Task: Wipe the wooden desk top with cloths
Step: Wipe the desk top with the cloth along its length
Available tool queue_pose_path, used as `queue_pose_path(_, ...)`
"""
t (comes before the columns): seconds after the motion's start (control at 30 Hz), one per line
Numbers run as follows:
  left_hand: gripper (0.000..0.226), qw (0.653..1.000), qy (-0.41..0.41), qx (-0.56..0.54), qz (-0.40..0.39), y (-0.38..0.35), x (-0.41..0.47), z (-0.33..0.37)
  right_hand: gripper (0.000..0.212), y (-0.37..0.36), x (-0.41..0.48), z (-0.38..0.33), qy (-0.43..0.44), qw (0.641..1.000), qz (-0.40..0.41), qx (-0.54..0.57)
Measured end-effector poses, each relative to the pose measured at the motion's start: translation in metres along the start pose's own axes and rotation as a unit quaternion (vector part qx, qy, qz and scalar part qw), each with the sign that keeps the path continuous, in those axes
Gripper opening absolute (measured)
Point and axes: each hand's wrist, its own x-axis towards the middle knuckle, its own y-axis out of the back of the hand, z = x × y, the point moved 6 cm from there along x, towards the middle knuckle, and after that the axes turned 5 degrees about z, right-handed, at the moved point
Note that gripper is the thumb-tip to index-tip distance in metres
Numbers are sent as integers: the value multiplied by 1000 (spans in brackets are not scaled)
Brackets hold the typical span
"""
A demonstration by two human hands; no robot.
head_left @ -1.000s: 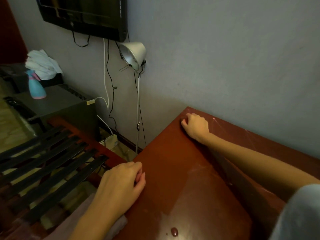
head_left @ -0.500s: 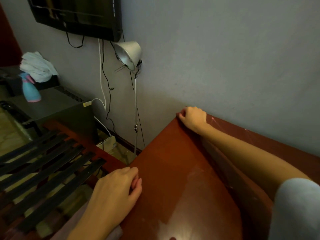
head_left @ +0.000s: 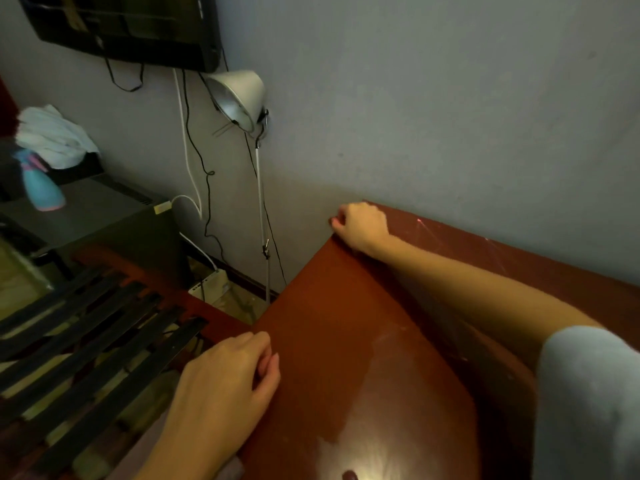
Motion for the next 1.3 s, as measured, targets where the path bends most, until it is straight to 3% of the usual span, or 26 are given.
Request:
queue_pose_path(0.1,33,1000,3,2,-15,-2,1,2,34,-3,30,56,-118,993,3,-13)
queue_pose_path(0.17,27,1000,8,-17,-13,-3,2,2,34,-2,32,78,-143,989,4,-22)
queue_pose_path(0.23,26,999,8,-35,-4,-1,3,3,34,1,19,74,-118,992,4,-33)
queue_pose_path(0.43,26,999,14,-18,-26,-3,5,4,26,-4,-20,9,64,998,1,14)
queue_pose_path(0.53,28,999,24,-19,-10,-1,6,2,25,-13,17,8,28,999,-23,37)
queue_pose_path(0.77,34,999,13,-43,-11,-9,4,-5,34,-14,57,91,-167,986,4,-3)
queue_pose_path(0.87,35,999,6,-47,-8,-10,4,-7,33,-8,36,94,-136,990,8,-30)
queue_pose_path(1.0,27,998,-6,-59,27,-6,3,-1,28,-9,6,52,7,1000,19,-21)
queue_pose_path(1.1,25,998,6,-67,9,-3,3,1,24,-13,11,22,70,998,-5,5)
queue_pose_path(1.2,26,998,12,-59,-4,-3,4,0,25,-22,39,20,35,999,-22,28)
queue_pose_path(1.3,27,998,17,-65,2,-1,5,-1,27,-25,62,48,-61,998,-16,12)
